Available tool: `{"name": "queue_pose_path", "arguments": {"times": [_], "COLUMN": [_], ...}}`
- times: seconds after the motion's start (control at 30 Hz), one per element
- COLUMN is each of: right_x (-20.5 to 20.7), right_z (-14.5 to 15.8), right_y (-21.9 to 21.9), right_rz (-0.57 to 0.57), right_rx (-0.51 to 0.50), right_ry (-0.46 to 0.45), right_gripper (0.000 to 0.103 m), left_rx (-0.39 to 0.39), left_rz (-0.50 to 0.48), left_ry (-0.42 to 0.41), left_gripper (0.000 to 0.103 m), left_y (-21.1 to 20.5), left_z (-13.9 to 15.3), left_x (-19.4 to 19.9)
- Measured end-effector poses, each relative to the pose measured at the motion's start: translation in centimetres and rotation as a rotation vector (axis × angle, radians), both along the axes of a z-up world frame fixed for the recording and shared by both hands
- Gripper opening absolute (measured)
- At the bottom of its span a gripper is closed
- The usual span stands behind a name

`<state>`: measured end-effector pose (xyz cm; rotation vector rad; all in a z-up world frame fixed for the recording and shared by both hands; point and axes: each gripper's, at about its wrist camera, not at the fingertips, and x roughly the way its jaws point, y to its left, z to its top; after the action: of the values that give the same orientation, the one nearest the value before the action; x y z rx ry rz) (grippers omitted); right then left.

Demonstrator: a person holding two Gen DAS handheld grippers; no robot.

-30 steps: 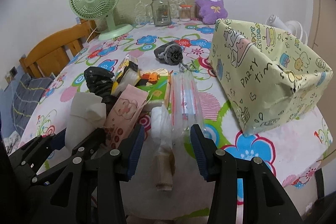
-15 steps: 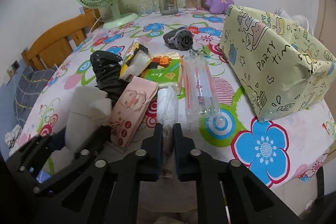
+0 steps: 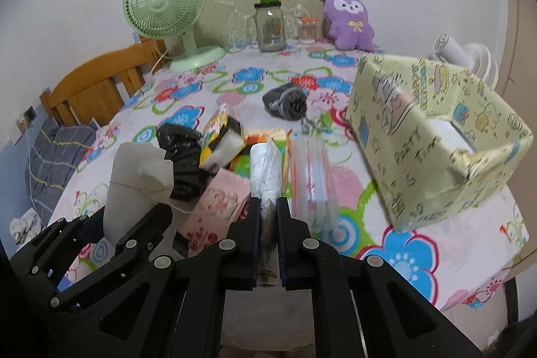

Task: Organize soft objects
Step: 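Lift the white cloth pack with the left gripper while the right gripper grasps a white tissue roll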

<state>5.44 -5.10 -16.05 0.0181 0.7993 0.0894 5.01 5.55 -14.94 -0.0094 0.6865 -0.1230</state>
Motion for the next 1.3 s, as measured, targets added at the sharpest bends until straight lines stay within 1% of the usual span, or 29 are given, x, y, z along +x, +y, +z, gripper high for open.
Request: {"name": "queue_pose_path", "arguments": {"times": [0.1,0.4,0.7,1.1,1.3], "right_x": [0.1,0.9,1.4,1.7,1.8], "right_z": [1.1,3.3,6.1,9.2,10.4], "right_y": [-0.3,-1.3,-2.8,-5.6,-7.2], "right_rz": [-0.008,-0.016,0.018,0.022,0.024], "right_rx": [0.003,0.0,-0.015,-0.006,0.001], "right_ry": [-0.023,-0.048,-0.098,-0.154,-0.178], "right_gripper": [0.011,0.011,0.011,0.011,0.011], "left_rx": [-0.005,-0.009,-0.012,-0.014,-0.015], "left_rz": [0.002,0.011,0.029,0.006,-0.007], "left_ry": [-0.009,-0.03,-0.058,-0.086,-0.099], "left_gripper": [0.038,0.038,0.038,0.038,0.039], "left_y": [-0.2,-1.3,-2.9,-6.2,-8.1], "left_z": [0.8,3.2,5.5,8.3,9.2], "left_x": [0.2,1.0,1.4,2.0,2.3]}}
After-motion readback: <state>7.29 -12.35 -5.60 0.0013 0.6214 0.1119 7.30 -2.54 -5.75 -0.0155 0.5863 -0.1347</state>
